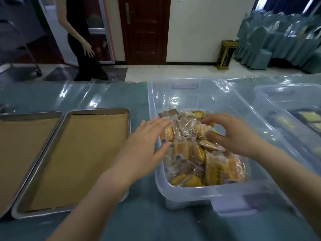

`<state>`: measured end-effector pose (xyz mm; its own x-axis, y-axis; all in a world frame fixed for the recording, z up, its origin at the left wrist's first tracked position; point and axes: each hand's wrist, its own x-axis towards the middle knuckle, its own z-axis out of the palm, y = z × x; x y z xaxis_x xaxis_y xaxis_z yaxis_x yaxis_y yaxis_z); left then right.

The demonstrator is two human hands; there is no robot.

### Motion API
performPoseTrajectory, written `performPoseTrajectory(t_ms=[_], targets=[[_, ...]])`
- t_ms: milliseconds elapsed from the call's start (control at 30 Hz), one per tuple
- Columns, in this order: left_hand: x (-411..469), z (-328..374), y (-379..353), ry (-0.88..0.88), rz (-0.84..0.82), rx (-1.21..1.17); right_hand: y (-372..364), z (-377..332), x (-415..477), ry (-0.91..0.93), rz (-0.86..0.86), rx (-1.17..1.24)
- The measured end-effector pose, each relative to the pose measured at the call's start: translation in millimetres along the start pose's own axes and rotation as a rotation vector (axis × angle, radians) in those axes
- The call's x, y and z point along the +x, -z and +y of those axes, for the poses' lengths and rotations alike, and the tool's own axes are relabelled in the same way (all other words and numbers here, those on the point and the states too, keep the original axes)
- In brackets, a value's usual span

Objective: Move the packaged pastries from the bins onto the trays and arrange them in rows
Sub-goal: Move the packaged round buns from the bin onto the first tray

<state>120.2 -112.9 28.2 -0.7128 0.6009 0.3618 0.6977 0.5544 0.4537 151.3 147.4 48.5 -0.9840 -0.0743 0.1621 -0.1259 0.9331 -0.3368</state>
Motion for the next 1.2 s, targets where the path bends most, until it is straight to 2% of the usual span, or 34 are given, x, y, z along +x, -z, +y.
performPoseTrajectory(t_ms=[100, 200, 300, 500, 967, 1067, 1200], targets=[[20, 16, -24, 0.065, -0.112, -0.014, 0, 37, 12, -0.043, -0.226, -0.057], [30, 17, -39, 0.126, -0.172, 0.091, -11, 67, 29, -0.125, -0.458, -0.128], [31, 14, -43, 0.149, -0.207, 0.212, -32, 87, 49, -0.146, -0.541, -0.207], [29, 15, -44, 0.169, -0.201, 0.266, -76, 98, 78, -0.17, -0.732, -0.284], [39, 23, -42, 0.156, -0.316, 0.44, -75, 101, 79, 0.038, -0.591, -0.523], [68, 29, -49, 0.173, -0.387, 0.436, -70, 101, 84, 0.032, -0.527, -0.56], [124, 34, -84, 0.168, -0.567, 0.513, -65, 103, 89, 0.043, -0.476, -0.575]])
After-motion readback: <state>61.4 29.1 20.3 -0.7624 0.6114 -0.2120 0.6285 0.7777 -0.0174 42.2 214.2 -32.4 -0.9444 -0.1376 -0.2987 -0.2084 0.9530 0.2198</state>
